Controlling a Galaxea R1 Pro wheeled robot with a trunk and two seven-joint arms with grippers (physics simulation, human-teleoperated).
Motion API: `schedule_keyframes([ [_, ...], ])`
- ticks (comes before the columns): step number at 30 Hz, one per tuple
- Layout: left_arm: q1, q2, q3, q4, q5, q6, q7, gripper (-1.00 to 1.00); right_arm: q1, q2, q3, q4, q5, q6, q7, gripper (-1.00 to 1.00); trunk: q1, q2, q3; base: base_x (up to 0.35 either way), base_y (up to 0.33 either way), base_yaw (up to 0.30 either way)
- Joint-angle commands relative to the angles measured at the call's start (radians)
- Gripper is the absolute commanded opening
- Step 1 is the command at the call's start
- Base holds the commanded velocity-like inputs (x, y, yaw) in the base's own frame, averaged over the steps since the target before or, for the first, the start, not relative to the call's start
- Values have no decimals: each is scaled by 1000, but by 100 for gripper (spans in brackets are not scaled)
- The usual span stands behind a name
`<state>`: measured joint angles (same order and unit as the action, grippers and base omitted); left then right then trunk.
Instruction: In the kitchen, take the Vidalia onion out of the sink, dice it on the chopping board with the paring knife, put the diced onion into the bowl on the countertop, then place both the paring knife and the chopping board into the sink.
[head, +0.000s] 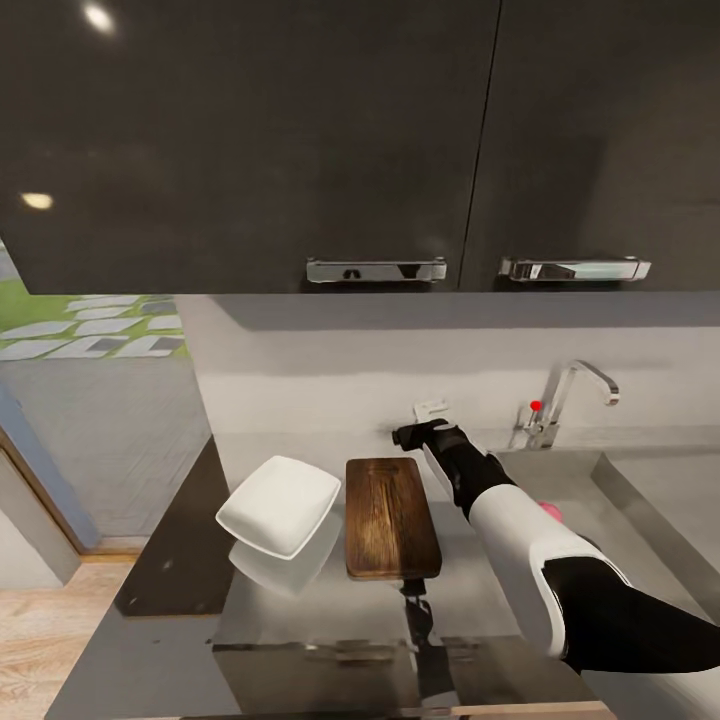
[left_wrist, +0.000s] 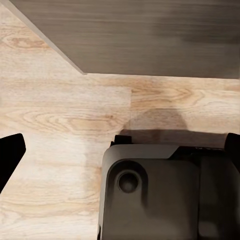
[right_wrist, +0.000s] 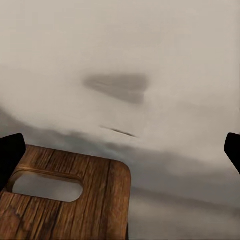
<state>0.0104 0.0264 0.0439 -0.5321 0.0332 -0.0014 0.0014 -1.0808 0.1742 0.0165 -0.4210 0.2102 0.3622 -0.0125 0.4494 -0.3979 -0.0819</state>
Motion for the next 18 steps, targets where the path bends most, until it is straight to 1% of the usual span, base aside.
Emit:
schedule_keyframes([
  [1,0,0,1,-2,4,0,0,100,-1,0,2,1,6,6,-1,100,1,-2,-2,0,0,0],
  [9,0,2,1,11,4,0,0,100,-1,0,2,4,5,6,-4,100,1,-2,-3,0,0,0],
  [18,0,1,1,12,4,0,0,100,-1,0,1,5,5,9,-4,100,1,-2,-11,0,0,0],
])
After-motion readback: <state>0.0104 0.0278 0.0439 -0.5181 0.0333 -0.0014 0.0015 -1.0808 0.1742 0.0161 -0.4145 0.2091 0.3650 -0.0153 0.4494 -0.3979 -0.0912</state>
